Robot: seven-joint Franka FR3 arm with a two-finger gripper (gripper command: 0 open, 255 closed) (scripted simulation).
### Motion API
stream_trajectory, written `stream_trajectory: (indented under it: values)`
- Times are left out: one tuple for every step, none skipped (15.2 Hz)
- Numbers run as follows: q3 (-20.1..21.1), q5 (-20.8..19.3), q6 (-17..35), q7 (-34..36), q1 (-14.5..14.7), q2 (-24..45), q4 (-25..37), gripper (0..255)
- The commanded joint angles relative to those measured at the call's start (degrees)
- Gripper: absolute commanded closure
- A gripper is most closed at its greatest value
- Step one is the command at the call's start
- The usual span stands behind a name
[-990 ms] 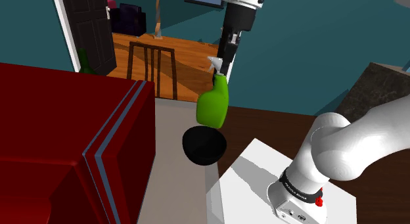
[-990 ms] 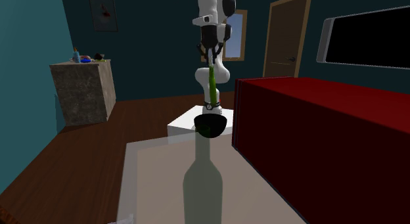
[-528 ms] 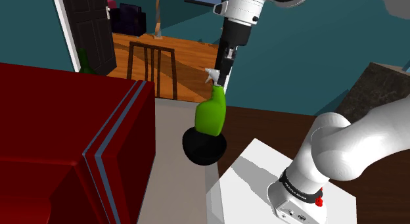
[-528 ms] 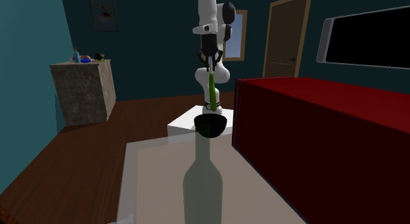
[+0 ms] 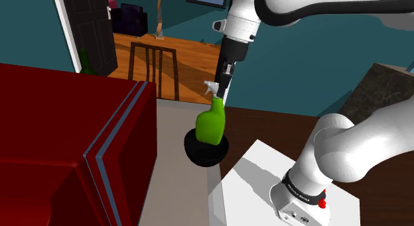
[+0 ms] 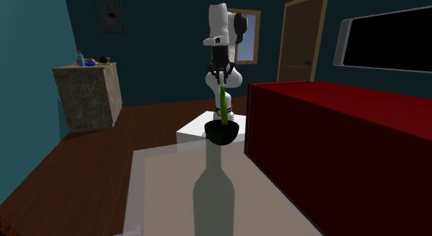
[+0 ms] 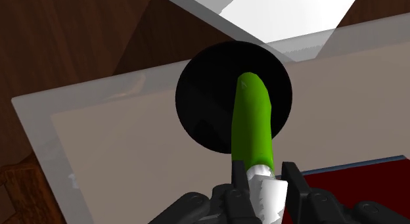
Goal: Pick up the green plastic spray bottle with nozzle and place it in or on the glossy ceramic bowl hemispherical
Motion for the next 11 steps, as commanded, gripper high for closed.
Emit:
stream_trajectory:
  values:
    - [0.08,0.12,1.55,-0.12,0.05,-0.20,-1.72,255]
    - [0.15,0.20,2.63,-0.21,0.08,-0.17,-2.77,255]
    - [0.15,0.19,2.63,-0.21,0.08,-0.18,-2.78,255]
    - [0.15,0.20,2.63,-0.21,0.08,-0.17,-2.77,255]
    - [0.15,0.20,2.63,-0.21,0.08,-0.17,-2.77,255]
    - [0.15,0.20,2.63,-0.21,0.08,-0.17,-2.77,255]
    - [0.15,0.20,2.63,-0.21,0.08,-0.17,-2.77,255]
    - [0.15,0.20,2.63,-0.21,0.08,-0.17,-2.77,255]
    - [0.15,0.20,2.63,-0.21,0.08,-0.17,-2.77,255]
    - [0.15,0.20,2.63,-0.21,0.08,-0.17,-2.77,255]
    - [0.15,0.20,2.63,-0.21,0.08,-0.17,-2.77,0]
